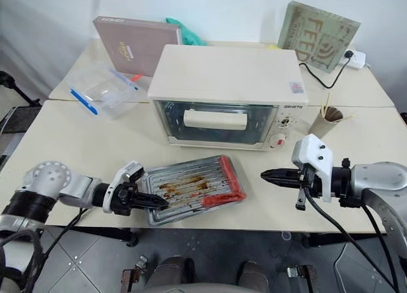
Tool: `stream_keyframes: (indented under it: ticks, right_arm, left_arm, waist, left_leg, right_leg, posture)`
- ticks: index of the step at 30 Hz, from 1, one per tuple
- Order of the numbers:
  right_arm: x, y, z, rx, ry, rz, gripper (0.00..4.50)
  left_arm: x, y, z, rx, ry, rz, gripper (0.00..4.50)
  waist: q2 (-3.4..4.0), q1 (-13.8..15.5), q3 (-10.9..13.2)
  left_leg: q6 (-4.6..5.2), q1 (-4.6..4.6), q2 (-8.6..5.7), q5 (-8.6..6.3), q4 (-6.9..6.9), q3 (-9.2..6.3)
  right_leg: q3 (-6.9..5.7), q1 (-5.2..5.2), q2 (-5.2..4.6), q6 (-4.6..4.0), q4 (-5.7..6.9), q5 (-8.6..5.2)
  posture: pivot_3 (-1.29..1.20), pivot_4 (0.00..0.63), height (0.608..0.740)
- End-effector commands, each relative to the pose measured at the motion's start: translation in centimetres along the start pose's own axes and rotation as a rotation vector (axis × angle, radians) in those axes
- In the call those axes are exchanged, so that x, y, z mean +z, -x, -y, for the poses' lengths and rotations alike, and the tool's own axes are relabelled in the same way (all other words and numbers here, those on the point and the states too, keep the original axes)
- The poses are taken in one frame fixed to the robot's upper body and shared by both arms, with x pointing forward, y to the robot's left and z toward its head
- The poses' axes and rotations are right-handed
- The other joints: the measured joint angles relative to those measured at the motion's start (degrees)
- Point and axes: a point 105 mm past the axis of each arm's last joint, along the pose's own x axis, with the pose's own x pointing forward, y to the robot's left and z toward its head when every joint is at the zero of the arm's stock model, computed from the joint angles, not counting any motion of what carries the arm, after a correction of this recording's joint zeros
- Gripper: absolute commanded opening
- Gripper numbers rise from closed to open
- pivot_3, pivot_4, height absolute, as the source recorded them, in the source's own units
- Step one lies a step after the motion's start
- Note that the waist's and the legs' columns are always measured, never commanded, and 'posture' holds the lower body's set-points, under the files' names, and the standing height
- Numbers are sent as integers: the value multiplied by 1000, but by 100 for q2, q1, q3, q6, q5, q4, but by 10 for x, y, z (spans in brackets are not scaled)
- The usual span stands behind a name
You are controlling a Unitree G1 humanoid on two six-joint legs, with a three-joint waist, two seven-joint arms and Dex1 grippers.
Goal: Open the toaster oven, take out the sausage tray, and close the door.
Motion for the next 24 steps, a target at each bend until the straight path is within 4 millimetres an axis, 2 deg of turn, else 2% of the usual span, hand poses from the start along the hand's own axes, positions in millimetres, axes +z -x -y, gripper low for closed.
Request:
stream_keyframes:
  ticks: [1,4,8,12,24]
  right_arm:
    - [10,8,-2,-21,49,3,26]
    - [7,9,-5,-24,45,-11,26]
    - [6,11,-6,-28,46,-14,26]
    - [6,9,-4,-41,51,-9,26]
    - [6,10,-7,-57,56,-11,26]
  left_arm:
    - [8,-12,-5,18,-37,-29,0]
    - [15,-21,-4,41,-95,-80,0]
    - [16,-24,-6,59,-137,-133,0]
    - [28,-30,-8,105,-239,-210,0]
    - [33,-48,-22,102,-260,-347,0]
  waist:
    - [2,51,-1]
    - [6,92,-3]
    - [10,99,-6]
    - [11,127,-7]
    - [48,147,-29]
  left_leg:
    - [1,0,0,1,1,-2]
    - [5,-2,-6,4,3,-4]
    - [8,-4,-7,5,7,-4]
    - [11,-12,-7,8,13,-7]
    - [34,-44,-8,-6,75,-34]
  right_leg:
    - [0,0,0,-2,1,1]
    - [-1,4,-4,-2,0,3]
    - [-2,4,-4,-3,-4,10]
    - [-7,2,-4,-2,-4,10]
    - [-30,11,-9,-2,-3,14]
  posture:
    - [0,150,740]
    - [0,150,740]
    - [0,150,740]
    - [0,150,740]
    - [0,150,740]
